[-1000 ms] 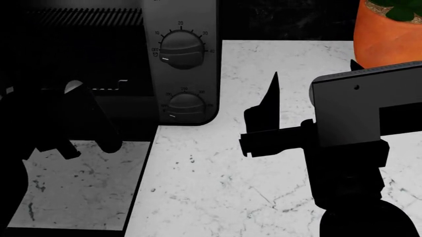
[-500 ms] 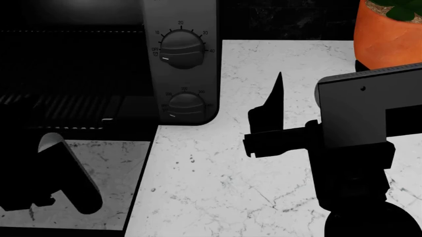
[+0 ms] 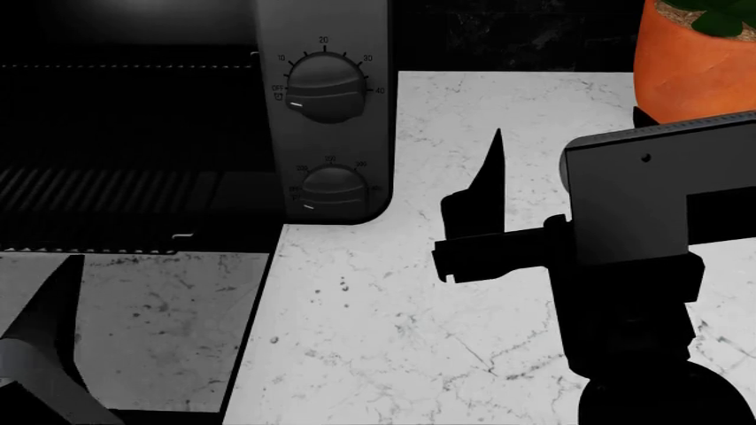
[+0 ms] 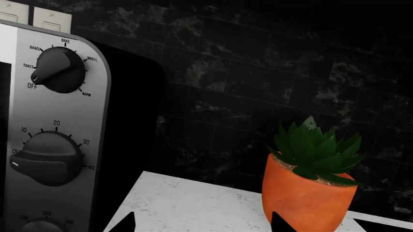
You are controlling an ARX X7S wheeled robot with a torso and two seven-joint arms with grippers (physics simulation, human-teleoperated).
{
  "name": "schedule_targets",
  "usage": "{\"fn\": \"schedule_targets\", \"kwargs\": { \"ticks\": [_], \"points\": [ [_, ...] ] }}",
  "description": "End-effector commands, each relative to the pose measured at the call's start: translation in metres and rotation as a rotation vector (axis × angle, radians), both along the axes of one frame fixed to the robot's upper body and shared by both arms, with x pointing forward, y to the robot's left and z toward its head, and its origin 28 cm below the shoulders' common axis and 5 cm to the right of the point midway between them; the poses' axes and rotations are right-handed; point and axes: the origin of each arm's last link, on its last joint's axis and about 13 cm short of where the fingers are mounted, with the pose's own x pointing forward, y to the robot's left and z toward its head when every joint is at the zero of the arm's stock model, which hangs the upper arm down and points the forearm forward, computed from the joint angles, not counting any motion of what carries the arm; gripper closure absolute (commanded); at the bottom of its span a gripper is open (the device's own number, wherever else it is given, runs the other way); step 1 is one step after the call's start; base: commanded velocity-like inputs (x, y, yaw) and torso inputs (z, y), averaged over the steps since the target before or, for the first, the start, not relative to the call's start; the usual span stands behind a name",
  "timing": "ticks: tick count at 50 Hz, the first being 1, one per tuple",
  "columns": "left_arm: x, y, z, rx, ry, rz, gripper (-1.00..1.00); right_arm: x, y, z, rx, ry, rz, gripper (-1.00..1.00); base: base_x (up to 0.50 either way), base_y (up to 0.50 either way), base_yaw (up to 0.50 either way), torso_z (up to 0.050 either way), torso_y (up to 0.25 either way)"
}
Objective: Fully slide the toaster oven rack0 out.
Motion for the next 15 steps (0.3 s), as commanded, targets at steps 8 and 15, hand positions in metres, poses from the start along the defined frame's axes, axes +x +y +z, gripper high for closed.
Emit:
{"fn": "schedule_targets", "kwargs": {
  "ticks": [8, 15],
  "points": [
    [-0.0504, 0.0087, 0.0135, -0.048, -0.257, 0.083, -1.0, -0.0008, 0.0, 0.0001, 0.003, -0.001, 0.0, -1.0, 0.0, 0.0, 0.0, 0.0, 0.0],
    [-0.0512, 0.0091, 0.0137, -0.058, -0.262, 0.082, -1.0, -0.0001, 0.0003, -0.0001, 0.001, 0.0, 0.002, -1.0, 0.0, 0.0, 0.0, 0.0, 0.0]
  ]
}}
